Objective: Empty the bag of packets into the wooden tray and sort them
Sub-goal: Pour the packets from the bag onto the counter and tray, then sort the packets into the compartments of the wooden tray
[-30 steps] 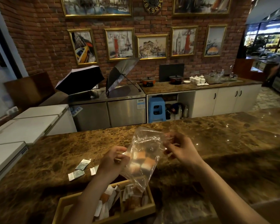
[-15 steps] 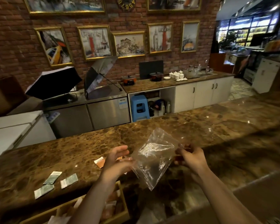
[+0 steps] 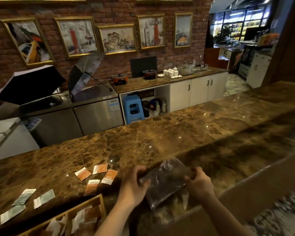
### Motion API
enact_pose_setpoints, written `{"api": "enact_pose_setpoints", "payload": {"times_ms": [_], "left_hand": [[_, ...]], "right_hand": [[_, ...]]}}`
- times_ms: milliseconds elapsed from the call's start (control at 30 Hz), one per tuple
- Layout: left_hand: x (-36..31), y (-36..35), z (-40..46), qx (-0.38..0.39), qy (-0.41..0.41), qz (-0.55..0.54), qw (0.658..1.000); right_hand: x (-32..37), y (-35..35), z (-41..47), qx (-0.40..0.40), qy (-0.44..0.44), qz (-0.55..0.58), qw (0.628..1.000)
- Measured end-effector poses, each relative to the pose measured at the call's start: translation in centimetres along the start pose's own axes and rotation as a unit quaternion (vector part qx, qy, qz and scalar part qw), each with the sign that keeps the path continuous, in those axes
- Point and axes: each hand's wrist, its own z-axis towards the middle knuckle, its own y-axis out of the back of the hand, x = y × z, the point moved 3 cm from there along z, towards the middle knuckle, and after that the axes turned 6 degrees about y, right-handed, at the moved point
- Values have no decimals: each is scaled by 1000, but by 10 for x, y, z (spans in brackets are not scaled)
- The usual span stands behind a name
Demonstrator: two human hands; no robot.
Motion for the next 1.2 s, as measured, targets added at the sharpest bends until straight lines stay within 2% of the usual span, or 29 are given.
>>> {"api": "enact_pose_setpoints", "payload": {"times_ms": [167,300,400,500,567,633,700,867,1067,1200], "left_hand": [[13,-31,-20,118,-37,127,984],[20,-36,-27,170,-22,180,969],[25,-28,-30,165,-7,190,968],[33,-10,-34,131,-13,182,974],[41,7,-38,98,-21,163,982],[51,23,-44,63,-24,141,988],[65,41,-51,20,-25,122,992],[104,89,-70,-85,-1,91,992],[155,159,-95,-207,58,112,970],[197,198,-111,-224,136,129,956]], "right_hand": [[-5,-4,-13,11,96,-206,974],[-8,-10,-16,98,162,-249,950],[-14,-16,-18,115,171,-263,942],[-14,-23,-22,92,169,-309,931],[-7,-28,-23,47,164,-331,928],[5,-32,-25,0,173,-325,930],[21,-42,-28,-4,199,-323,925],[71,-85,-46,70,282,-231,929],[130,-147,-87,152,365,-198,897],[159,-181,-113,194,404,-197,872]]}}
